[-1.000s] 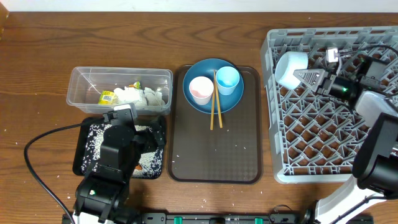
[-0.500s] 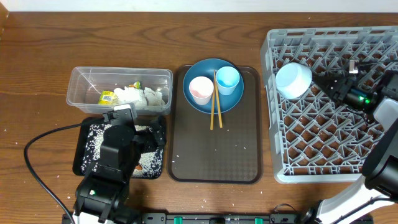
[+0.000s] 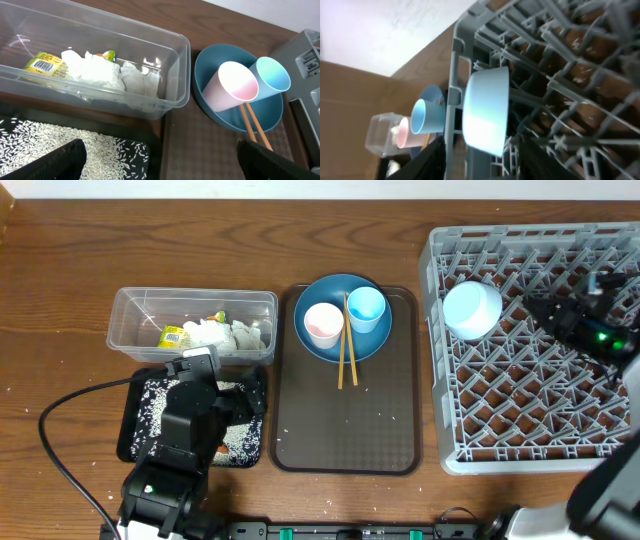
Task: Sort waste into correct bins and load items into the dishwasher rack
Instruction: 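Lower the bowl into the rack's upper-left area and open the right gripper, then move the right gripper to the chopsticks and grasp one chopstick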
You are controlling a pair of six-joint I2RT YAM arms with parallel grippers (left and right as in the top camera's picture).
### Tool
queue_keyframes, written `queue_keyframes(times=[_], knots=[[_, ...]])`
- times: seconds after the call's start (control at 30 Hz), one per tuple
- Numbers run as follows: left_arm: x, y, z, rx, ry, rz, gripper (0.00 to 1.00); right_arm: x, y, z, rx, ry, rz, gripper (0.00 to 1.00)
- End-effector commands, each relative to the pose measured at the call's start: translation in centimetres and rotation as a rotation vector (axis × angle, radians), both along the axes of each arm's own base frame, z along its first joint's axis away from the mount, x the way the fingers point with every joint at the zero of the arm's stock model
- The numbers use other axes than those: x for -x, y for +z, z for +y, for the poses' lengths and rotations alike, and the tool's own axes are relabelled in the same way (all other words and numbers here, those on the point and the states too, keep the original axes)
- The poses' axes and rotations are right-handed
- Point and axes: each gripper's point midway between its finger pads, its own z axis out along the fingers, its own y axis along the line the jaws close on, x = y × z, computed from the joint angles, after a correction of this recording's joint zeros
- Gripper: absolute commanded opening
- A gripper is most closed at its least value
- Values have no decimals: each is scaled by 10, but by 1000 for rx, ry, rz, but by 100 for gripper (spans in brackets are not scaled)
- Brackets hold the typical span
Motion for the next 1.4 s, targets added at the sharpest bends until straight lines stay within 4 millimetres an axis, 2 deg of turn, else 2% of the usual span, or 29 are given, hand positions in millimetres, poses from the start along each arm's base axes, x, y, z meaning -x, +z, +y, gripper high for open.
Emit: queue_keyframes(times=[0.0,0.07,0.17,0.27,0.43,0.57,0.63,0.8,0.97,1.07,1.37], knots=[[-3,3,2,-13,9,-3,98,10,20,-9,157,-35,-28,56],[-4,0,2,-17,9,7,98,18,33,-4,177,-30,-48,63],[-5,-4,2,-21,9,23,98,32,48,7,169,-22,-50,66],[-6,-8,2,-25,8,37,98,48,53,26,141,12,-15,61],[-3,-18,2,-39,8,81,98,70,51,71,152,144,33,54],[-8,-19,15,-87,71,77,98,83,39,110,224,252,104,51],[-12,-13,21,-102,106,45,98,88,30,130,273,287,157,51],[-23,6,20,-77,117,-45,98,92,17,176,399,322,209,51],[-21,-4,20,-91,116,-5,98,98,11,221,467,336,211,50],[-20,-10,20,-101,114,22,98,103,2,240,510,340,225,49],[-22,-25,20,-119,112,75,98,102,-45,291,592,417,261,49]])
